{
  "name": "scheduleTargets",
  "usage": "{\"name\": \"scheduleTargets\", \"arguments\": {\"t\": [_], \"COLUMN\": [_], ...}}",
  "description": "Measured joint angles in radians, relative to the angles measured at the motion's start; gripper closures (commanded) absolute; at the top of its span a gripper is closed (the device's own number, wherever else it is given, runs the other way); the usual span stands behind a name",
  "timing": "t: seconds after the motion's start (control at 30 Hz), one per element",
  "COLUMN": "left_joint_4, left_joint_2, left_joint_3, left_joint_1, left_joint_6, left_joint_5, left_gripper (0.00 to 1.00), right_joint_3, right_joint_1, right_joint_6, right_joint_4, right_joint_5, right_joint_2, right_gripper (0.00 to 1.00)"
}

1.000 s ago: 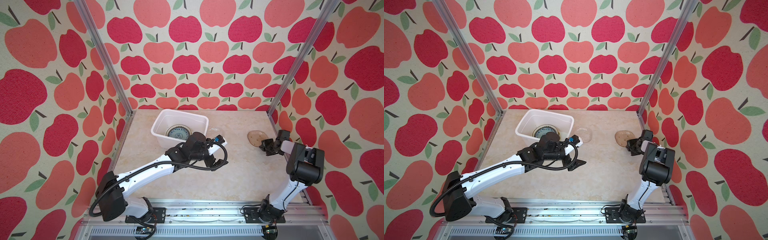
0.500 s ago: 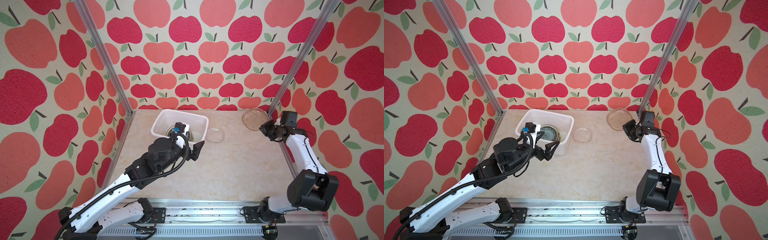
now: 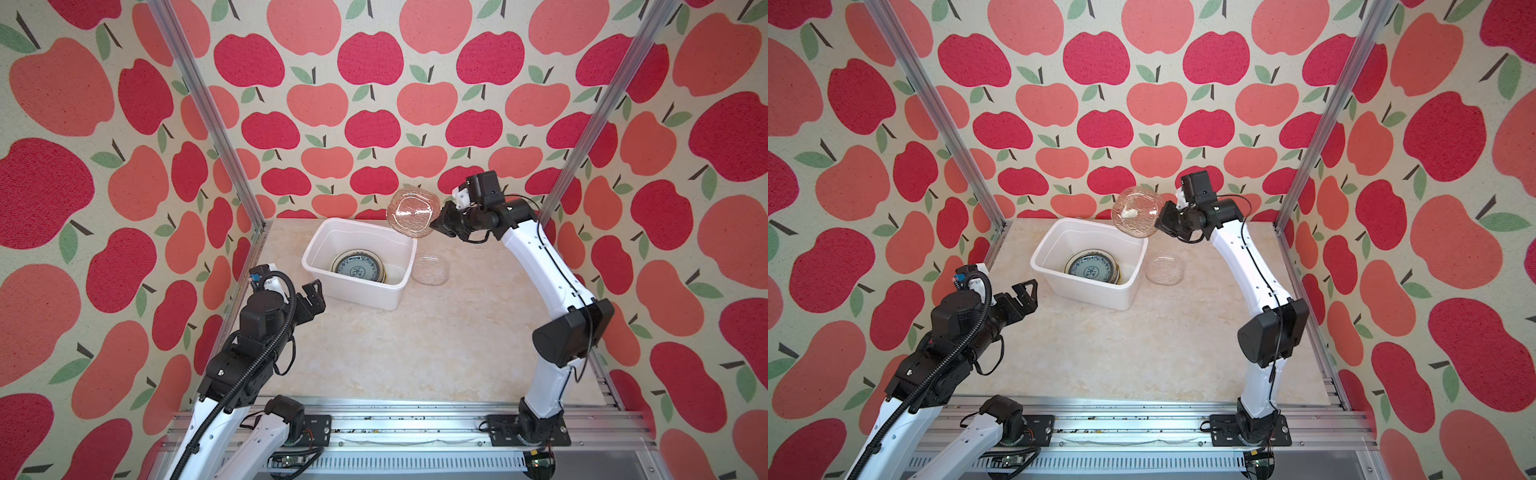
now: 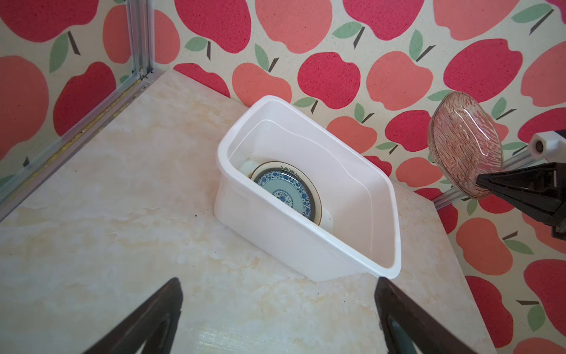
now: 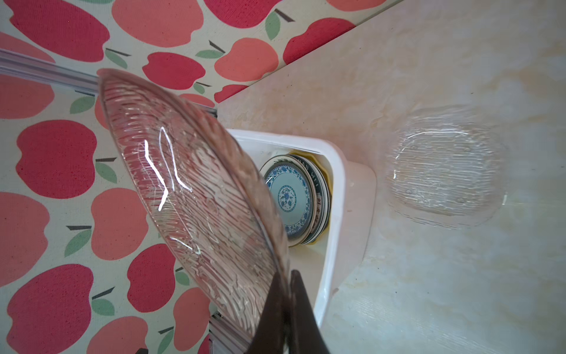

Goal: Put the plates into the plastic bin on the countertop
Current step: 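Carry the clear glass plate over the bin and lower it onto the stack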

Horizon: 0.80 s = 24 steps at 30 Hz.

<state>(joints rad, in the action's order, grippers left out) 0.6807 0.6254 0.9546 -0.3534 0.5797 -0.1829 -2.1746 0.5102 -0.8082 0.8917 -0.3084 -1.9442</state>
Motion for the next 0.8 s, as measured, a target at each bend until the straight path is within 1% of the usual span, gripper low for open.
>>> {"name": "scheduleTargets", "arguments": {"t": [0.17,0.27,0.4,0.53,0.8], "left_joint_4": [0.047,0.066,0.084,0.087,0.086], "left_joint_2": [-0.027,-0.051,-0.070,-0.070,-0.038], "left_joint_3": [-0.041,-0.058,-0.072,-0.087,-0.092], "left_joint_1": [0.031,0.033,0.034,0.035,0.035], "left_joint_6": [0.010,0.011,0.015,0.015,0.015], "left_joint_5": [0.021,0.027,0.027,0.034,0.054], "left_gripper": [0.01,0.01,0.01,0.01,0.01], "right_joint_3": [-0.302,-0.398,-0.410,-0.410,-0.409], "right_joint_1": [0.110,0.151,0.188,0.213,0.224], "right_joint_6": [-0.004,-0.023,-0.059,-0.097,-0.149], "right_joint_4": [0.098,0.119,0.118,0.080,-0.028], "right_joint_5": [-0.026,-0.042,-0.057,-0.069,-0.086], "right_joint_2": [-0.246,-0.339,-0.390,-0.430,-0.530], "right_gripper": [1.00,1.00,1.00,1.00,1.00]}}
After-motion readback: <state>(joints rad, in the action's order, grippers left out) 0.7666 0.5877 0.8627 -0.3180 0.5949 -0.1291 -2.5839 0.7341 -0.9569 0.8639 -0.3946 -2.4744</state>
